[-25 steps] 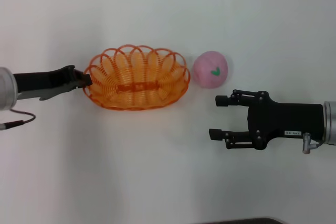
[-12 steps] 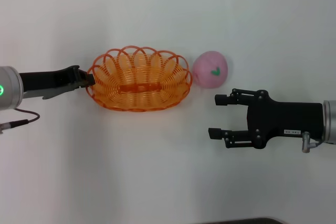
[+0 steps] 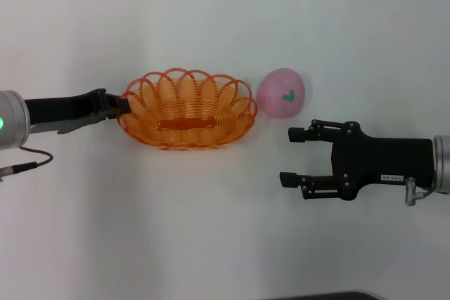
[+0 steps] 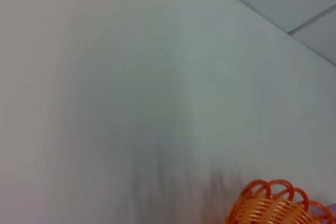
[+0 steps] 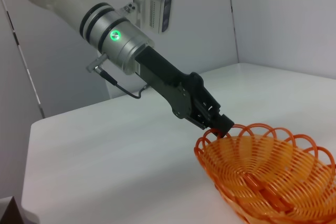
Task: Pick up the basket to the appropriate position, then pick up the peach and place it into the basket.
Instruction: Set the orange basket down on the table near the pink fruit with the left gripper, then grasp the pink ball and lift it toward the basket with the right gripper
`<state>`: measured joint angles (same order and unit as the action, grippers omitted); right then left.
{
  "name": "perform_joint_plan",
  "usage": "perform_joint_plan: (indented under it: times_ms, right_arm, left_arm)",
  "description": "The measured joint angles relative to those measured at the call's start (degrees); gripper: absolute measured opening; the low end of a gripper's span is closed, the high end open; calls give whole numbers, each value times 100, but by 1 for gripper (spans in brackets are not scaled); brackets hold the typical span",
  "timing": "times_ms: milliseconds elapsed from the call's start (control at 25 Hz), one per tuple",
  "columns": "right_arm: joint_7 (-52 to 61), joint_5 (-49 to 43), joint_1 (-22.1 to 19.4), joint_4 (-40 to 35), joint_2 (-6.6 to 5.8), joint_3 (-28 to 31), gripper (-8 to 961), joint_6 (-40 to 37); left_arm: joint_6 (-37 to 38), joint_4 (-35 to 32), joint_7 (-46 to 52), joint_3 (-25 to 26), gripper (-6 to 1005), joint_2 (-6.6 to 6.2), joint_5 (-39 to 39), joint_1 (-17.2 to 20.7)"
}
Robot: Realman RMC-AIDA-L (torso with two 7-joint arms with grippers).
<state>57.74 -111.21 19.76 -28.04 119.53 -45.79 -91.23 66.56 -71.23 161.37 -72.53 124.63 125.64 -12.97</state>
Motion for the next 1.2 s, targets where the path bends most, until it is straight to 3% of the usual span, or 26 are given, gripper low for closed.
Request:
perform_joint_plan:
  times_ms: [240,440,680,920,1000,1200]
  right_arm:
    - [0,-12,-6,0,0,0,829,0]
    - [0,-8,-7,1,0,0,829,0]
    - [21,7,28,1,-12,3,829,0]
    - [64,11,68,-39,-16,119,828,-10]
    - [69,12,71,-63,-8,174,828,-23]
    - [171,13,110,-70,-6,202,828,-73]
  left_arm:
    - [23,-3,-80,26,146,0,-63,23]
    - [177,23,-306,85,370,0,0,20]
    - [514,185,-776,709,494,-59,57,-131]
    - [800,166,-1334,1410,499,-70,-4,-231]
    - [1182,238,-2129,1966,499,-76,-197,-408]
    - [1712,296,-3268,2206,500,-88,-470,-559]
